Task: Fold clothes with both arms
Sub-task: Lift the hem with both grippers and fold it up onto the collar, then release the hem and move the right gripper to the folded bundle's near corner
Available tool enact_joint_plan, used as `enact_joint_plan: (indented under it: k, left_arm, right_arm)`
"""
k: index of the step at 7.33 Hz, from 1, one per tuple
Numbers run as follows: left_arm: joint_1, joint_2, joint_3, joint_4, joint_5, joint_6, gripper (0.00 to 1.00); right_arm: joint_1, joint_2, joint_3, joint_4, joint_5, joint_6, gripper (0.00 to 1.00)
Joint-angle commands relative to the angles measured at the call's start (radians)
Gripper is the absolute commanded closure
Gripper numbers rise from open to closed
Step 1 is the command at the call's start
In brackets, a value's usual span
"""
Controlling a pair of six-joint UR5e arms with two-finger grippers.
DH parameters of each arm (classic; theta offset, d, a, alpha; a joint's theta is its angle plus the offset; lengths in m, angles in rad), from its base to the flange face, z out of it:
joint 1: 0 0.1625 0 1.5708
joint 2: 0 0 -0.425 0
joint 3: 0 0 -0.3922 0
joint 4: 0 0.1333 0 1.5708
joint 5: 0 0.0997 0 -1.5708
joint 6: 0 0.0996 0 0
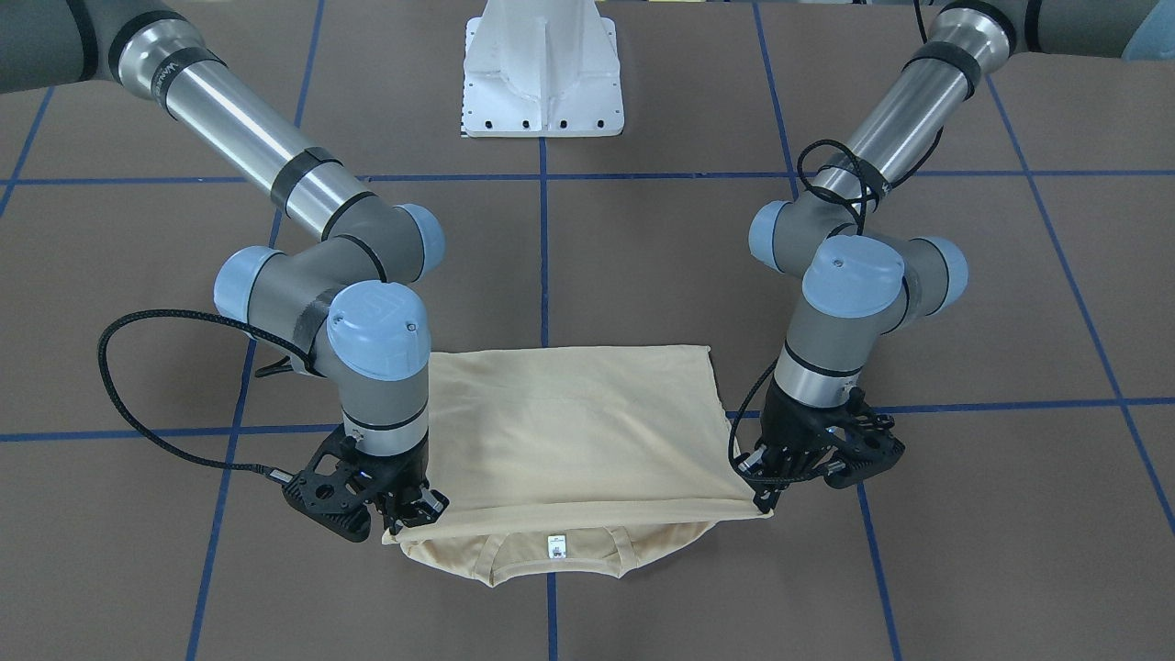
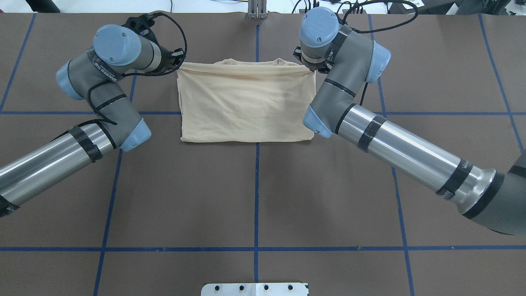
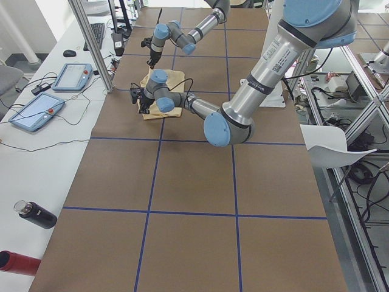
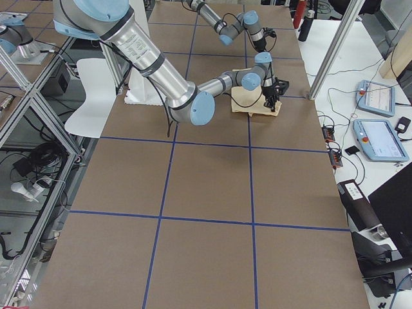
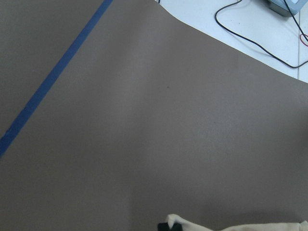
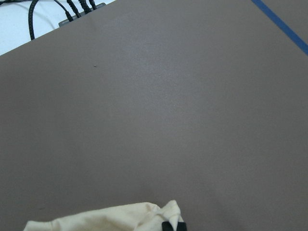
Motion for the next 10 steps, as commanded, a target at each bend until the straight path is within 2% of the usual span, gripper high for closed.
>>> enact_joint_plan:
  k: [1,2,3,4,5,7,8,9,10]
  left_arm:
    - [0.0,0.0,0.012,-0.03,0.0,0.048,0.78]
    - [-0.006,0.0,0.02,-0.053,0.0,0.051,0.65]
    - [-0.023,0.0,0.02,-0.064,-0.001,0.082,0.62]
    - [-0.041,0.002,0.017,-0.07,-0.003,0.105,0.62]
    - [-0.043,0.009,0.012,-0.072,-0.007,0.113,0.62]
    - [-0.043,0.012,0.007,-0.072,-0.007,0.113,0.62]
    - [-0.043,0.014,0.0,-0.072,-0.009,0.113,0.62]
    - [-0.043,0.014,-0.005,-0.072,-0.009,0.113,0.62]
    - [-0.043,0.014,-0.003,-0.07,-0.009,0.113,0.62]
  right_arm:
    - [-0.001,0.004,-0.012,0.014,-0.008,0.0,0.52]
    - [0.0,0.01,-0.01,0.014,-0.011,0.0,0.33]
    - [0.006,0.011,-0.01,0.016,-0.011,0.0,0.28]
    - [0.024,0.012,0.031,0.022,-0.009,0.012,0.21]
    - [0.037,-0.008,0.11,0.013,0.004,0.018,0.18]
    - [-0.039,-0.255,0.425,0.02,0.003,0.079,0.13]
    - [-0.093,-0.337,0.521,0.025,-0.023,0.159,0.11]
    - [-0.162,-0.383,0.571,0.025,-0.105,0.211,0.1]
    - [-0.194,-0.387,0.588,0.023,-0.15,0.246,0.1]
